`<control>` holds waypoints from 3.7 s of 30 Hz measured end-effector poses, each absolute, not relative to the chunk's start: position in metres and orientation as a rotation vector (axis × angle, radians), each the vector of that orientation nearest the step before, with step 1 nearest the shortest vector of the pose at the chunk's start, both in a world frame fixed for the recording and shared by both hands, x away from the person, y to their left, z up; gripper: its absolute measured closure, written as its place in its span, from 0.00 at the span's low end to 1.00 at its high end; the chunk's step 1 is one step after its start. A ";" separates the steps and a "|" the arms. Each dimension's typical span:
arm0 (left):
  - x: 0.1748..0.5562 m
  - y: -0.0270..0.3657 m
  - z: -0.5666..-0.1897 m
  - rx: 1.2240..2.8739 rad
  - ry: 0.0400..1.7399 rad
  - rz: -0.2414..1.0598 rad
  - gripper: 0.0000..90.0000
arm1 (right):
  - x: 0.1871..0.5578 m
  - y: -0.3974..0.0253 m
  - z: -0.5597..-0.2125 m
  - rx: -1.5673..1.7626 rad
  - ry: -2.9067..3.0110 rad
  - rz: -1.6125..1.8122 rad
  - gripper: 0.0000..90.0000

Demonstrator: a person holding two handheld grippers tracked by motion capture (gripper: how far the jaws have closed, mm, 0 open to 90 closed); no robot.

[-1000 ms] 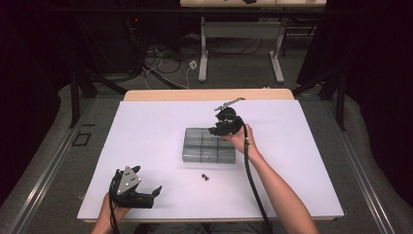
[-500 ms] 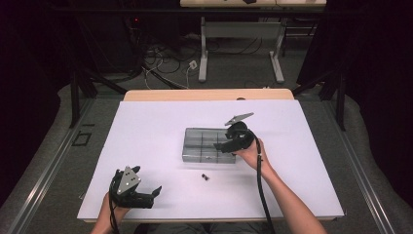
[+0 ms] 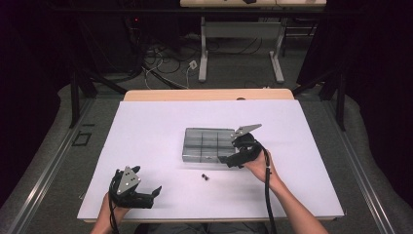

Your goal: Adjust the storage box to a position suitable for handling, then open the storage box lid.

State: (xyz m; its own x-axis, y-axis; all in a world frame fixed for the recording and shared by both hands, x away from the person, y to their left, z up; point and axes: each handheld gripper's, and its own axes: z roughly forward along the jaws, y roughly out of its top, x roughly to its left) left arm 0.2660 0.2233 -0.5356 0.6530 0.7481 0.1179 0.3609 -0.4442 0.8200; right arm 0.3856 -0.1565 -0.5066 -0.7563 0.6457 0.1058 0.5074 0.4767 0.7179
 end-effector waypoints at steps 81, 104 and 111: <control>0.264 0.221 -0.535 2.075 0.842 0.608 0.00 | 0.340 -0.137 -0.537 0.889 2.499 1.181 0.34; 0.264 0.220 -0.536 2.068 0.850 0.603 0.00 | 0.352 -0.115 -0.548 0.880 2.456 1.156 0.86; 0.263 0.221 -0.535 2.073 0.850 0.602 0.00 | 0.352 -0.113 -0.551 0.957 2.413 1.189 0.92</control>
